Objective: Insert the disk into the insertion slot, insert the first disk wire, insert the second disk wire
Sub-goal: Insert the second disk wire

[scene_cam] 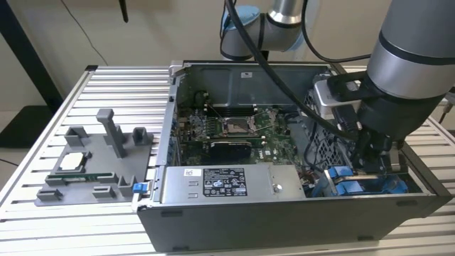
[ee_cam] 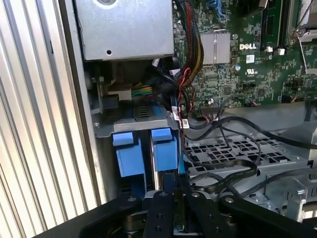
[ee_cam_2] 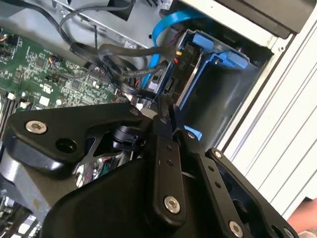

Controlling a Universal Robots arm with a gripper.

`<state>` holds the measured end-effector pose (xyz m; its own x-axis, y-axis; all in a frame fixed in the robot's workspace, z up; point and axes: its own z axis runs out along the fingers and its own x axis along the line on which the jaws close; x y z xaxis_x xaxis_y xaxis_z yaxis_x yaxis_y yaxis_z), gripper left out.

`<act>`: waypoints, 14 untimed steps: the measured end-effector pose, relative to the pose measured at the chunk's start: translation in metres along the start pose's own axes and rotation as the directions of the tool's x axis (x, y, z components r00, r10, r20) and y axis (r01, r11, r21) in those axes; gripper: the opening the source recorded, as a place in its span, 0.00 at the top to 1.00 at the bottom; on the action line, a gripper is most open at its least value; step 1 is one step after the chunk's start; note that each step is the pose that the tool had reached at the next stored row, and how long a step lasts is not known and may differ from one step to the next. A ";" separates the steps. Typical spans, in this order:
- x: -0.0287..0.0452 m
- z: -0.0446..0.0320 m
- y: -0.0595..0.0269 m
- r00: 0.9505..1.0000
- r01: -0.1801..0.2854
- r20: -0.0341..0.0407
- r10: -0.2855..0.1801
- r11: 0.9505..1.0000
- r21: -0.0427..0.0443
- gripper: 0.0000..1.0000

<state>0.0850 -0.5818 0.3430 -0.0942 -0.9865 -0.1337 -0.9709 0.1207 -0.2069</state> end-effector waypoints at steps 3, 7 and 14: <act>-0.0018 0.0042 -0.0037 1.000 0.001 0.000 -0.001 1.000 0.006 1.00; -0.0021 0.0052 -0.0049 1.000 0.003 -0.004 -0.002 1.000 0.007 1.00; -0.0021 0.0072 -0.0070 1.000 0.003 -0.006 -0.003 1.000 0.008 1.00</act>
<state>0.0936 -0.5798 0.3377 -0.0928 -0.9874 -0.1278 -0.9694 0.1189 -0.2146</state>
